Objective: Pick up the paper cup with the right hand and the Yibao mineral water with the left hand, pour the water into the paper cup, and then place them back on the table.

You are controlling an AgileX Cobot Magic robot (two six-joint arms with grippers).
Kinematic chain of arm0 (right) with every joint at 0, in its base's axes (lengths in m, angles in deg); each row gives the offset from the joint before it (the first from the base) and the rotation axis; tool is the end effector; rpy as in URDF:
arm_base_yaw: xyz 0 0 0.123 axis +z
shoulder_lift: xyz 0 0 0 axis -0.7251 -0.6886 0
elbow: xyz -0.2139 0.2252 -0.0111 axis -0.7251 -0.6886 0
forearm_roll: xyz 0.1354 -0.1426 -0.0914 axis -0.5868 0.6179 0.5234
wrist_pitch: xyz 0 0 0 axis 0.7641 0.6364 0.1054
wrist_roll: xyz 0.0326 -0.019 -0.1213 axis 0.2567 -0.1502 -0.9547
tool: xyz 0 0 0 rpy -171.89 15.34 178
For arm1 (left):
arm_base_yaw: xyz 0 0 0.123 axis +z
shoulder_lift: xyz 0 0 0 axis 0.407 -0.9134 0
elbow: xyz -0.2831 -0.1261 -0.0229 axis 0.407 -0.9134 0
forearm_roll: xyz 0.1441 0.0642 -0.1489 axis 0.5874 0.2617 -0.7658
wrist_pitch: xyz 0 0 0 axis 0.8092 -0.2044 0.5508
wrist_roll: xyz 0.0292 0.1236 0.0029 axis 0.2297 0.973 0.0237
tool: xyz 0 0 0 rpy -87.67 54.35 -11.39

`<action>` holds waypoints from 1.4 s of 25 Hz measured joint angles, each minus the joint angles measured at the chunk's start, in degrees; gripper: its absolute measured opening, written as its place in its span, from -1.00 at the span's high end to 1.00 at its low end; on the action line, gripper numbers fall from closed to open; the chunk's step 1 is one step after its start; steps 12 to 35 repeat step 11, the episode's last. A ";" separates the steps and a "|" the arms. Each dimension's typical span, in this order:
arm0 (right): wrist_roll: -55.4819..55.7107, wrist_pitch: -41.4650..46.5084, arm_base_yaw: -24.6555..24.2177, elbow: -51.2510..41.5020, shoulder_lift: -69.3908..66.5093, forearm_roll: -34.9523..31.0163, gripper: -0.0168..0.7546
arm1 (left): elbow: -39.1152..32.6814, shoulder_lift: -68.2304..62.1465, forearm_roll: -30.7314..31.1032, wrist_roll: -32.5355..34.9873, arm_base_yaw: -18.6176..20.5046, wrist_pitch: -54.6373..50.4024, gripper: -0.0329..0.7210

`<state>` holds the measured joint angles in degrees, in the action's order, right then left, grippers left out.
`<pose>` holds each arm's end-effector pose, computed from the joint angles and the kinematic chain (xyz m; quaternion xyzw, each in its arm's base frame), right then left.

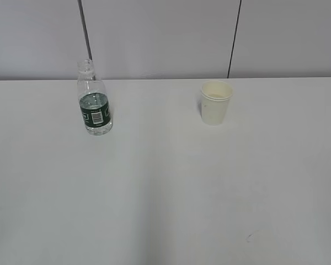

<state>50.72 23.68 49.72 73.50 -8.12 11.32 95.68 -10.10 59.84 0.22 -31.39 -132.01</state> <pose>-0.0358 -0.0106 0.2297 -0.0008 0.8734 -0.0113 0.4868 -0.0361 0.0066 0.2405 0.0398 0.8572 -0.0340 0.5124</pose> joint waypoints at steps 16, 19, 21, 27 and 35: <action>-0.05 0.00 0.00 0.00 0.00 0.00 -0.56 | 0.00 0.00 0.00 0.00 0.00 0.00 0.26; -0.05 0.00 0.00 0.00 0.00 0.00 -0.56 | 0.00 0.00 0.00 0.00 0.00 0.00 0.26; -0.05 0.00 0.00 0.00 0.00 0.00 -0.56 | 0.00 0.00 0.00 0.00 0.00 0.00 0.26; -0.05 0.00 0.00 0.00 0.00 0.00 -0.56 | 0.00 0.00 0.00 0.00 0.00 0.00 0.26; -0.05 0.00 0.00 0.00 0.00 0.00 -0.56 | 0.00 0.00 0.00 0.00 0.00 0.00 0.26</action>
